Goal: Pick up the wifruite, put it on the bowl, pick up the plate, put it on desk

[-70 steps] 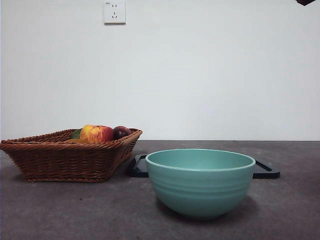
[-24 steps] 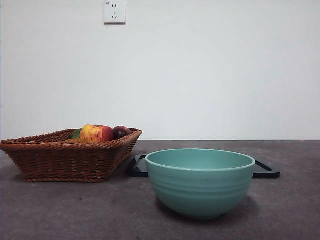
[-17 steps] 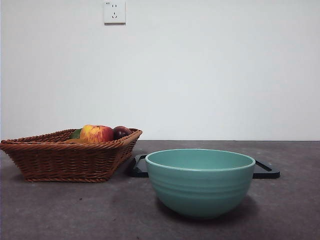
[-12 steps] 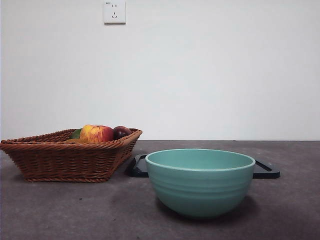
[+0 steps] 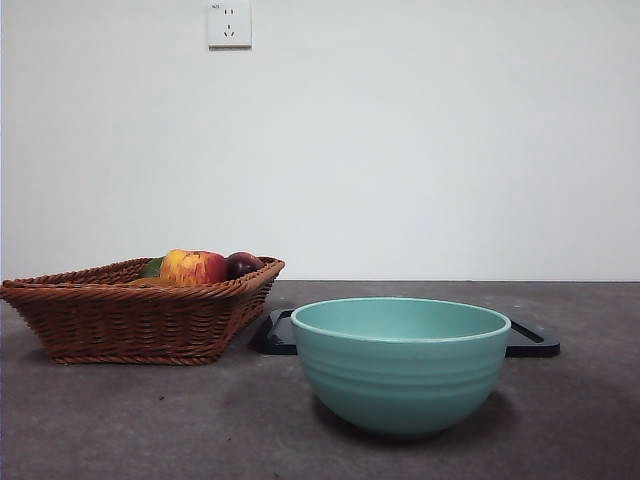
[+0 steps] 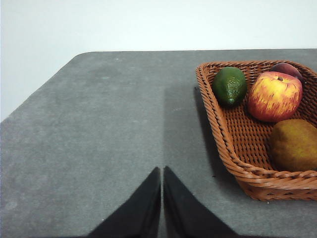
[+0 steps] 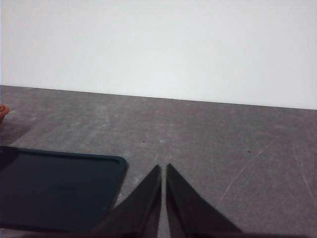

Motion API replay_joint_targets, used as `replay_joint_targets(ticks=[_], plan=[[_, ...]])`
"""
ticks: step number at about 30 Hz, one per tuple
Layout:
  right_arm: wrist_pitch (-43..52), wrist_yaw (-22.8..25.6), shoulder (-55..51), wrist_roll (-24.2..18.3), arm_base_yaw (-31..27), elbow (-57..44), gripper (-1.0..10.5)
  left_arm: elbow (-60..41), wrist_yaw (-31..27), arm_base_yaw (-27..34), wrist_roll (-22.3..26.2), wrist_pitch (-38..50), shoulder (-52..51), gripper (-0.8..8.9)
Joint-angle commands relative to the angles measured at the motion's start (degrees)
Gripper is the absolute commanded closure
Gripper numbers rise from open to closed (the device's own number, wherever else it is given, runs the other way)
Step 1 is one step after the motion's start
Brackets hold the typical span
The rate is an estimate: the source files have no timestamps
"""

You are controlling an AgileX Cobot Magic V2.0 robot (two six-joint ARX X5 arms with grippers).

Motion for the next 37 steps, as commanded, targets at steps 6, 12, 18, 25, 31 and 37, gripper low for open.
replay_joint_targets(ticks=[6,12,18,25,31,37], plan=[[0.76,0.26,-2.91,-0.20,-0.11,-3.69,9.4,-1.16,-0.24,0.15,-0.55,-0.44,-0.13,8.06],[-1.81,0.24,-4.02,1.29,-0.11,-5.25,9.4,-1.16,-0.24,0.15,-0.55,-0.44,-0.13,8.05],[-7.96,0.26,-4.02,1.27,-0.11,-5.25,9.4,-1.16,-0.24,0.15,-0.55,-0.44,-0.13,8.06],[-8.26,0.20,-4.02,1.55,-0.11,-5.25,9.4,-1.16,-0.24,0.15,-0.55,-0.44,-0.13,8.06],[-7.37,0.20,-4.02,1.51,-0.11,-5.22,9.4,-1.16,-0.24,0.15,-0.55,-0.44,-0.13,8.06],[-7.37,0.20,-4.02,1.51,-0.11,-5.22,9.4,-1.16,-0.24,0.15,-0.55,-0.44,-0.13,8.06]])
